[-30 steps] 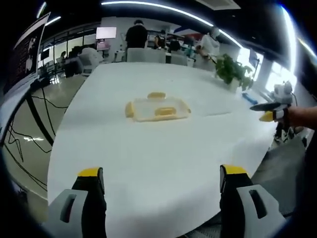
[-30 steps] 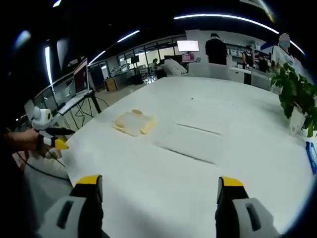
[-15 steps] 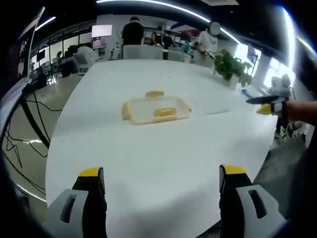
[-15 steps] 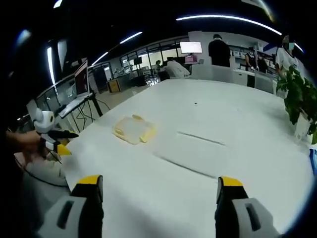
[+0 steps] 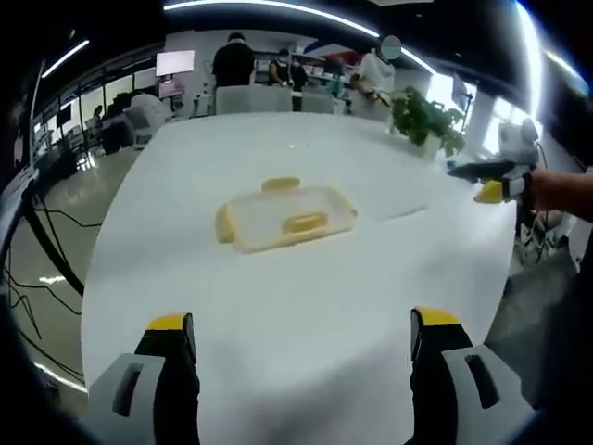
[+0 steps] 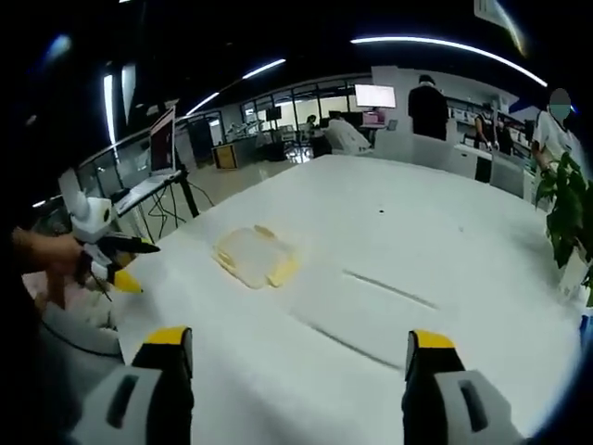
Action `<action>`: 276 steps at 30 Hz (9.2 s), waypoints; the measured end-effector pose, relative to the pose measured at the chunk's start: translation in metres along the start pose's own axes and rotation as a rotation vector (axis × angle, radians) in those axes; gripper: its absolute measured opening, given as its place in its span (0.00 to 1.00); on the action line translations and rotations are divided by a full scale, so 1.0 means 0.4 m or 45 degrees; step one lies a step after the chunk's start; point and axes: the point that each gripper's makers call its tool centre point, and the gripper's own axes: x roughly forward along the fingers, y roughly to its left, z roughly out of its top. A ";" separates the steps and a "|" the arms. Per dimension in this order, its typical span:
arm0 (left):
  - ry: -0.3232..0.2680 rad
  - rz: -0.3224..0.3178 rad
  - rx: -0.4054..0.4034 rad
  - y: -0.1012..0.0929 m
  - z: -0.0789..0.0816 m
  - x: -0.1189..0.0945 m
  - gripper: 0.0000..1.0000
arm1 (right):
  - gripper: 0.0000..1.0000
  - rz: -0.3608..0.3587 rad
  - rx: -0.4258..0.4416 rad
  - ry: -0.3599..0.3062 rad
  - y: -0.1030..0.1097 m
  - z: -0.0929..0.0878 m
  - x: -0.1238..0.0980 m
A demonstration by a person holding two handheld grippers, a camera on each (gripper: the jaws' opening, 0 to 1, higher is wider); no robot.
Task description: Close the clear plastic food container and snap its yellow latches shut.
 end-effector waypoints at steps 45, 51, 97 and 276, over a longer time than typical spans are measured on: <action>0.102 -0.043 0.284 0.117 0.094 0.119 0.95 | 0.95 0.129 -0.394 0.081 -0.023 0.087 0.205; 0.128 -0.063 0.316 0.132 0.091 0.150 0.94 | 0.94 0.150 -0.445 0.106 -0.030 0.078 0.220; 0.249 -0.330 0.903 0.184 0.152 0.278 0.85 | 0.85 0.424 -0.780 0.195 0.027 0.122 0.410; 0.299 -0.672 1.219 -0.209 0.391 0.373 0.35 | 0.36 0.548 -1.055 0.598 -0.266 0.090 0.135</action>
